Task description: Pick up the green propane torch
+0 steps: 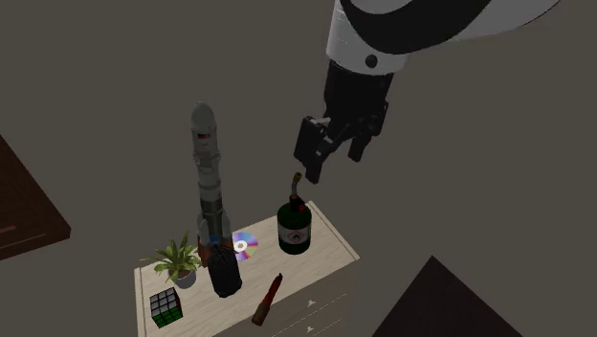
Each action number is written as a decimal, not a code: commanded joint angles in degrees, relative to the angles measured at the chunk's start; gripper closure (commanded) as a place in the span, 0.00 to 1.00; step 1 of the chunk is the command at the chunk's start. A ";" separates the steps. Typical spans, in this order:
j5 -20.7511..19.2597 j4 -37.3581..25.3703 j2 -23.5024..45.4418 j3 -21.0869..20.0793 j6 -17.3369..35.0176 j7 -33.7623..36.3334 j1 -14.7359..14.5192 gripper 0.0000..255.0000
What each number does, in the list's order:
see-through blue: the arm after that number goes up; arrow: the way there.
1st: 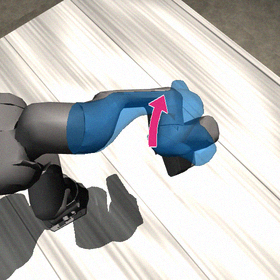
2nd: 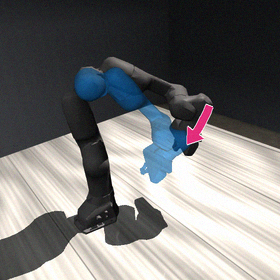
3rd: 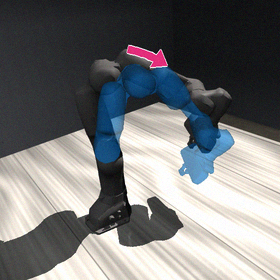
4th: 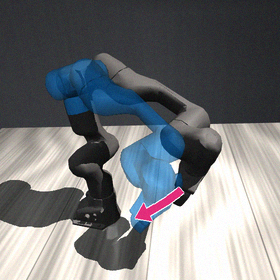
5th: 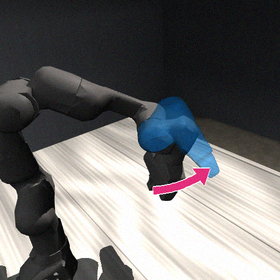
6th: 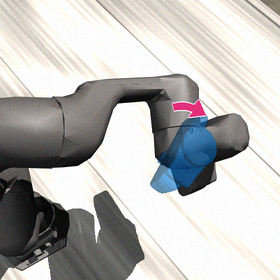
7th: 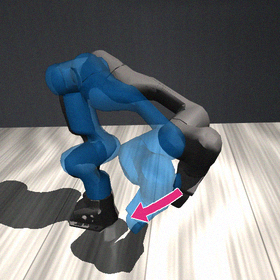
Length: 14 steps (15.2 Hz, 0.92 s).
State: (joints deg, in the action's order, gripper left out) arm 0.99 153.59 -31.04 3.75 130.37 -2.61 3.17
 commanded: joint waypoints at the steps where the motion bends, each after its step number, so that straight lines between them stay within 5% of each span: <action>1: -0.07 0.53 4.26 0.77 5.90 -0.82 0.28 0.00; 9: 3.22 -1.94 23.68 3.81 26.45 -5.30 -0.42 0.00; 14: 12.35 -7.10 36.80 4.13 36.39 -13.20 -0.75 0.00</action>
State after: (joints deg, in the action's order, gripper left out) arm 10.86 147.63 2.87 7.98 164.54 -13.57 2.28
